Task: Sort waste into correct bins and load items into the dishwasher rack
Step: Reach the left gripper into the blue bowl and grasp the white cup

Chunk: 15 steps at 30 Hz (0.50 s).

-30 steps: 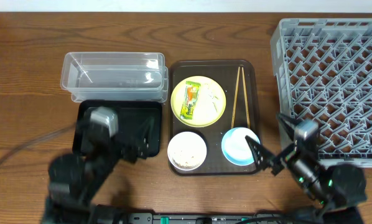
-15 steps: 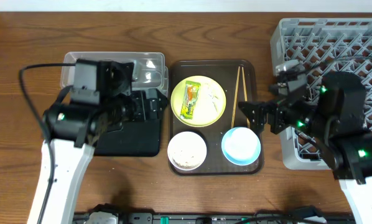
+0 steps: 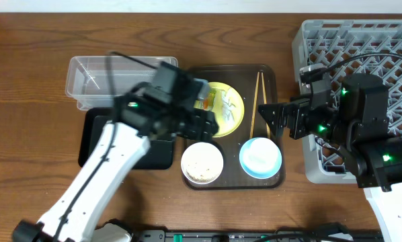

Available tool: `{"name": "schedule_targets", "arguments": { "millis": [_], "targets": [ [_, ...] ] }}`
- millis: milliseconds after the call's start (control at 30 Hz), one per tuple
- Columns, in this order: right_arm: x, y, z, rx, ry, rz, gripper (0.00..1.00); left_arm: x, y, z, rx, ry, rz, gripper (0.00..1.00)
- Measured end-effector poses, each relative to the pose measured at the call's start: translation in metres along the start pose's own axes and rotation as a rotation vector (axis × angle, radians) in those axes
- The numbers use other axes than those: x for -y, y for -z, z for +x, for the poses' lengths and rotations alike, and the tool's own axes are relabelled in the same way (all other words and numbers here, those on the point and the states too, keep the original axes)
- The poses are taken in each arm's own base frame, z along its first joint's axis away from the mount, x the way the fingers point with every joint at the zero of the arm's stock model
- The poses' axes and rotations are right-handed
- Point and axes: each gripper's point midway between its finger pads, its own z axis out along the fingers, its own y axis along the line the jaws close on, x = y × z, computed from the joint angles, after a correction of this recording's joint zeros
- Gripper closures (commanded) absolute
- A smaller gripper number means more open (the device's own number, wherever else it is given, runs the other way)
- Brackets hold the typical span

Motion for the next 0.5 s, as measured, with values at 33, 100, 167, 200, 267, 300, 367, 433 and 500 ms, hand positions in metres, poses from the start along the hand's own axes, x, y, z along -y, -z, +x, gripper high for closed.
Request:
{"name": "schedule_targets", "arguments": {
  "millis": [33, 100, 167, 200, 267, 300, 367, 433, 500],
  "targets": [
    [0.003, 0.000, 0.001, -0.002, -0.024, 0.017, 0.02, 0.006, -0.009, 0.002, -0.016, -0.027, 0.000, 0.39],
    [0.009, 0.000, 0.002, -0.004, -0.074, 0.052, 0.03, 0.019, -0.026, 0.006, -0.048, -0.078, 0.002, 0.45],
    [0.016, 0.001, 0.005, -0.010, -0.134, 0.093, 0.03, 0.031, -0.043, 0.012, -0.080, -0.120, 0.005, 0.48],
    [0.020, 0.001, 0.008, -0.013, -0.170, 0.117, 0.03, 0.036, -0.053, 0.016, -0.100, -0.138, 0.000, 0.49],
    [0.028, 0.003, 0.011, -0.014, -0.229, 0.163, 0.03, 0.043, -0.072, 0.025, -0.138, -0.161, -0.021, 0.51],
    [0.032, 0.003, 0.012, -0.013, -0.254, 0.184, 0.02, 0.045, -0.080, 0.028, -0.153, -0.166, -0.030, 0.52],
    [0.040, 0.005, 0.014, -0.010, -0.299, 0.229, 0.01, 0.049, -0.098, 0.036, -0.183, -0.173, -0.050, 0.53],
    [0.045, 0.006, 0.015, -0.002, -0.321, 0.257, 0.01, 0.053, -0.116, 0.041, -0.203, -0.170, -0.063, 0.53],
    [0.050, 0.010, 0.014, 0.009, -0.348, 0.277, 0.01, 0.054, -0.130, 0.046, -0.223, -0.162, -0.073, 0.54]
  ]
}}
